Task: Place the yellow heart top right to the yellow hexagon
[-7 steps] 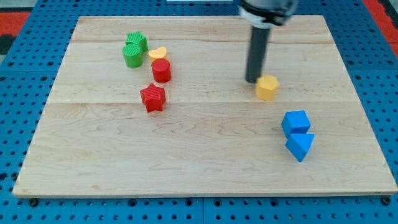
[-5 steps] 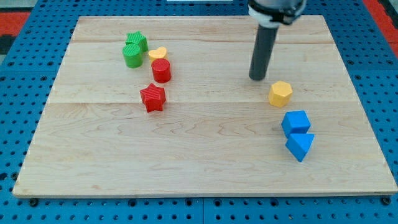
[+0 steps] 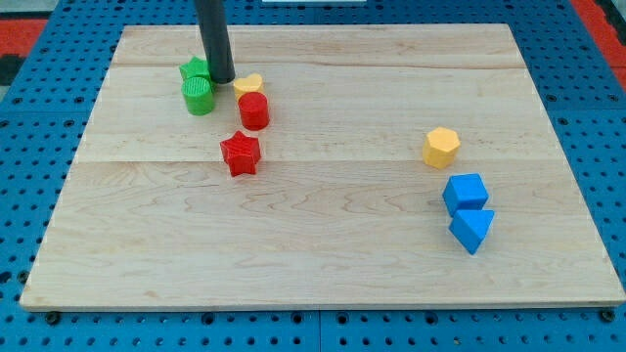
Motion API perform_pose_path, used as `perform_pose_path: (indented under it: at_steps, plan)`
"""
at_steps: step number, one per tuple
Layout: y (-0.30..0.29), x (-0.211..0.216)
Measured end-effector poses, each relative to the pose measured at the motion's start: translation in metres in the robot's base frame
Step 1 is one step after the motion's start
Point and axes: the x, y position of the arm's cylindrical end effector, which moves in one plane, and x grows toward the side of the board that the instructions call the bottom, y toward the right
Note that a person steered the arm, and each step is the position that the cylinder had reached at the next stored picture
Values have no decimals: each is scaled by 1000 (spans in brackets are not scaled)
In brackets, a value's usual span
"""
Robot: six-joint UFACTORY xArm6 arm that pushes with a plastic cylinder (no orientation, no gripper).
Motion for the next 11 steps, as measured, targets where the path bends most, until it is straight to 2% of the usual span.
perform_pose_path:
  at_steps: [1, 2, 3, 4, 6, 7, 8, 9, 10, 11]
  plan:
    - [8, 41]
    - [68, 34]
    - [25, 24]
    - [19, 5]
    - [154, 1]
    - [126, -18]
    - [132, -32]
    - [207, -29]
    - [232, -29]
    - [233, -61]
